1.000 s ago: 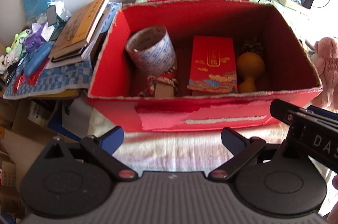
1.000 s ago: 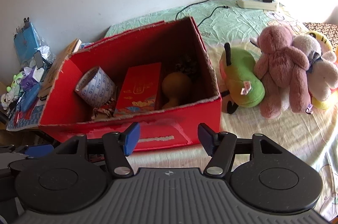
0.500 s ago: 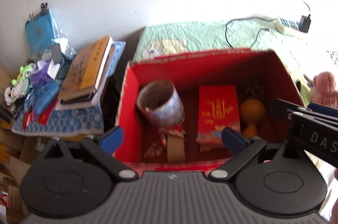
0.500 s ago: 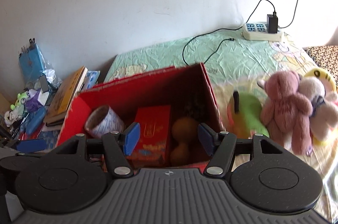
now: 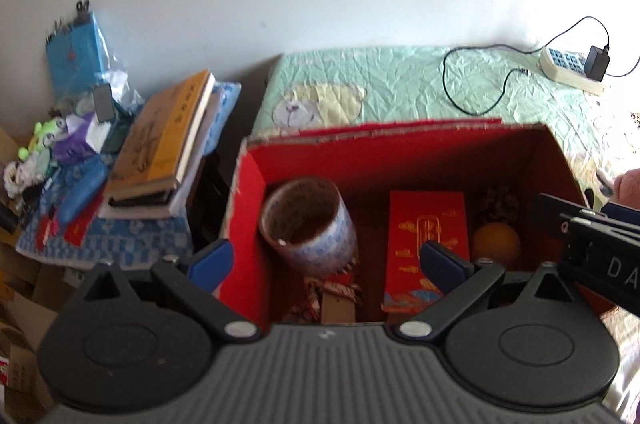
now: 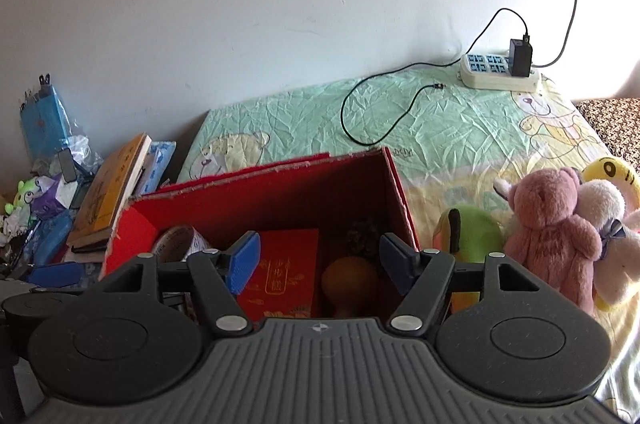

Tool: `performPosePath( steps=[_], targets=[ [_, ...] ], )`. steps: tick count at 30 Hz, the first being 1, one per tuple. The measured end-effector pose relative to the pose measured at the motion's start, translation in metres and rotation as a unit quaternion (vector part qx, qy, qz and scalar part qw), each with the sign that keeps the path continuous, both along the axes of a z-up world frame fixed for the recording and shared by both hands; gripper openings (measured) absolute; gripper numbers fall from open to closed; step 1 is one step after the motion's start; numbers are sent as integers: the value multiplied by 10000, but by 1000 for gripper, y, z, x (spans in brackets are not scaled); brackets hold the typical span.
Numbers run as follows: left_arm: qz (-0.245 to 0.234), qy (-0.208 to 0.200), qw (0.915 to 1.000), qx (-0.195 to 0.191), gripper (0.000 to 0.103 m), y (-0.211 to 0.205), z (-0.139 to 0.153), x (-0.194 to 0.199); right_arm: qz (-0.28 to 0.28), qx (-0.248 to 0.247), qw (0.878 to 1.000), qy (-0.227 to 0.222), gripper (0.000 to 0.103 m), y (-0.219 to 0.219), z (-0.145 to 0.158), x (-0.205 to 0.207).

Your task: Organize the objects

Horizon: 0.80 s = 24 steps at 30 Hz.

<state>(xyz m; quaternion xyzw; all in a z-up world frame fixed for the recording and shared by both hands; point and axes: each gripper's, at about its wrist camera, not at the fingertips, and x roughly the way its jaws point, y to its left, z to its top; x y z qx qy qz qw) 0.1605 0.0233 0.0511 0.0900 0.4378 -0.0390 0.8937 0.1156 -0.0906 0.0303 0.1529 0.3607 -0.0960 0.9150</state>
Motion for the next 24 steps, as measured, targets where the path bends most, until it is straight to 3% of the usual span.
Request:
performPosePath(
  steps=[24],
  targets=[
    [147,49,9999,49,100,8,-21,-4,311,-402,9985,200,76,6,-13,11]
  ],
)
